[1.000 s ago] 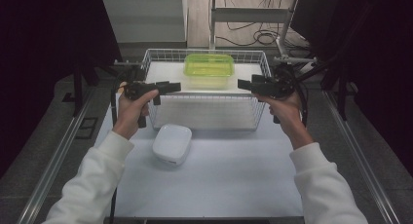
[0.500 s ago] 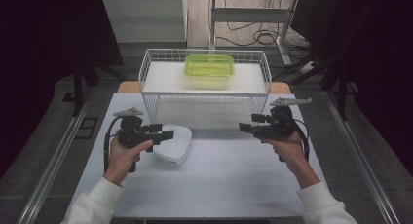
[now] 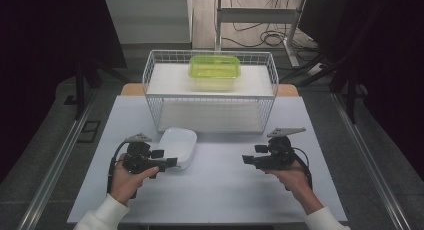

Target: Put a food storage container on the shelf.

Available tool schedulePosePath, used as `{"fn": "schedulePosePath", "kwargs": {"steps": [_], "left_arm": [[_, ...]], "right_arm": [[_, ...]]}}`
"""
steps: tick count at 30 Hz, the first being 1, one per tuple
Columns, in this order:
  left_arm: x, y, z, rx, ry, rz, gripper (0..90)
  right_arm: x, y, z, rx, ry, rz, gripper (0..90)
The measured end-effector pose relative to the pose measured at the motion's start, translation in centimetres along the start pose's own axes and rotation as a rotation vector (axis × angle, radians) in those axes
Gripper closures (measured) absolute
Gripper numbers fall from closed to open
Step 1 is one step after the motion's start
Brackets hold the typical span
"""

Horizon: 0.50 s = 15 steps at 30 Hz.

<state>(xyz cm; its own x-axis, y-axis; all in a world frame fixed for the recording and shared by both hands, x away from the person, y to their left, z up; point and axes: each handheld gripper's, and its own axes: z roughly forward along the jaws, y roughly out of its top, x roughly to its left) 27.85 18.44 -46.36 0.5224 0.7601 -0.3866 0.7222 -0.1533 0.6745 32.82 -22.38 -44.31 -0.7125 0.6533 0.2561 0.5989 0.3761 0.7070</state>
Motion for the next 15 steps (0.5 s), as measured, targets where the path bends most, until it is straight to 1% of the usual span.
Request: {"fn": "schedulePosePath", "kwargs": {"steps": [2, 5, 8, 10, 14, 15], "left_arm": [[0.2, -0.4, 0.2, 0.015, 0.014, -0.003, 30.2], [0.5, -0.7, 0.4, 0.027, 0.014, -0.009, 30.1], [0.8, -0.8, 0.7, 0.042, 0.015, -0.012, 30.0], [0.9, -0.9, 0.8, 0.045, 0.019, -0.018, 30.0], [0.8, -0.8, 0.7, 0.037, 0.032, -0.019, 29.8], [0.7, -0.8, 0.7, 0.034, 0.034, -0.019, 29.5]], "right_arm": [[0.2, -0.4, 0.4, 0.016, -0.001, -0.002, 27.8], [0.3, -0.9, 1.1, 0.046, -0.008, -0.016, 27.8], [0.2, -1.3, 1.2, 0.058, -0.01, -0.012, 27.8], [0.0, -1.5, 1.2, 0.063, -0.013, -0.009, 27.8], [-0.4, -1.7, 0.9, 0.049, -0.017, 0.004, 27.8], [-0.5, -1.8, 0.7, 0.041, -0.017, 0.014, 27.8]]}}
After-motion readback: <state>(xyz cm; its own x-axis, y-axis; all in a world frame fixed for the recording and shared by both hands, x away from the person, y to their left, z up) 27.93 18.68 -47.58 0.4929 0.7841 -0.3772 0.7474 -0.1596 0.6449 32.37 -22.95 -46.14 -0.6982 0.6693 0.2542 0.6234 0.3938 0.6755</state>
